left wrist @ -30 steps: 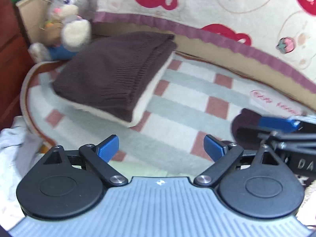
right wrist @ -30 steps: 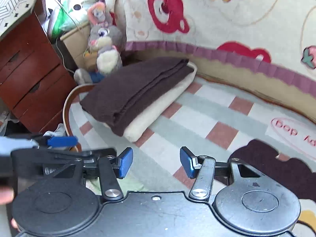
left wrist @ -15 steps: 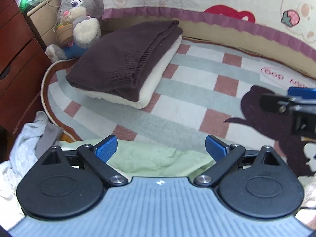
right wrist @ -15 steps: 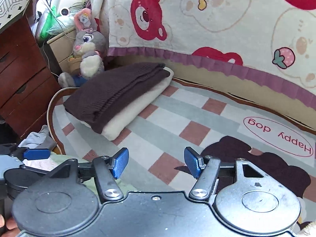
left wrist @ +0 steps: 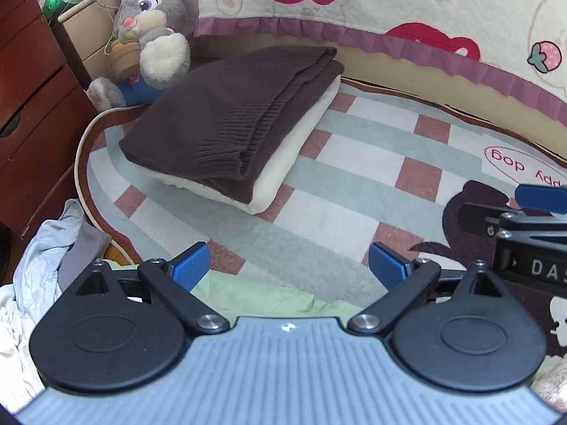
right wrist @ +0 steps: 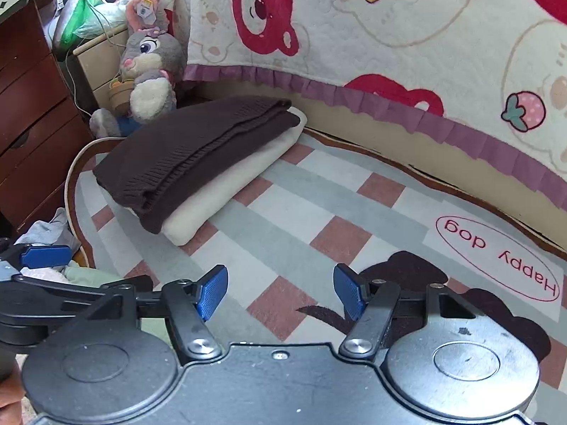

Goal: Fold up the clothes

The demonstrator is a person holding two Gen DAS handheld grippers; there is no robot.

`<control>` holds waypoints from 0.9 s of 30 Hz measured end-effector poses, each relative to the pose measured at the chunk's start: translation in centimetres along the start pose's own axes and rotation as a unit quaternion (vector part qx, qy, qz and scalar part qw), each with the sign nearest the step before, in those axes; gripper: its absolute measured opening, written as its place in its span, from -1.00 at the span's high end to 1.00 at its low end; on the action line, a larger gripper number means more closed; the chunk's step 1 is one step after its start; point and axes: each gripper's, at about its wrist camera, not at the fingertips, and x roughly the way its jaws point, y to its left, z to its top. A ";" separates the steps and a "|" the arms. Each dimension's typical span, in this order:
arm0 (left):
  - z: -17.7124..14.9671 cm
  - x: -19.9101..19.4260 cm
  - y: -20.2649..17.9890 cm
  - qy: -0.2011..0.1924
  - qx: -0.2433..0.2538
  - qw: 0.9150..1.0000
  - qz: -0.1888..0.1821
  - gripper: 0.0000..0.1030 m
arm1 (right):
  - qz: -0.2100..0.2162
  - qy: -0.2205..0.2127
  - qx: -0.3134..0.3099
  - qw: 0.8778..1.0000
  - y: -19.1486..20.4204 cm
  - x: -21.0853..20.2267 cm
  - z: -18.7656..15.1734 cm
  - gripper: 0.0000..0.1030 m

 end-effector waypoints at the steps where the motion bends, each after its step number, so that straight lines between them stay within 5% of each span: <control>1: 0.1 0.2 0.0 0.000 -0.004 1.000 0.000 -0.88 | -0.006 0.004 -0.001 1.000 0.0 0.2 0.1 -0.38; 8: 1.0 1.2 0.7 -0.003 -0.050 0.998 0.023 -0.88 | -0.010 0.020 -0.063 0.998 1.7 0.7 2.1 -0.38; 27: 0.9 2.0 1.0 0.008 -0.059 0.998 0.025 -0.89 | 0.009 0.002 -0.049 0.999 1.5 1.2 2.5 -0.38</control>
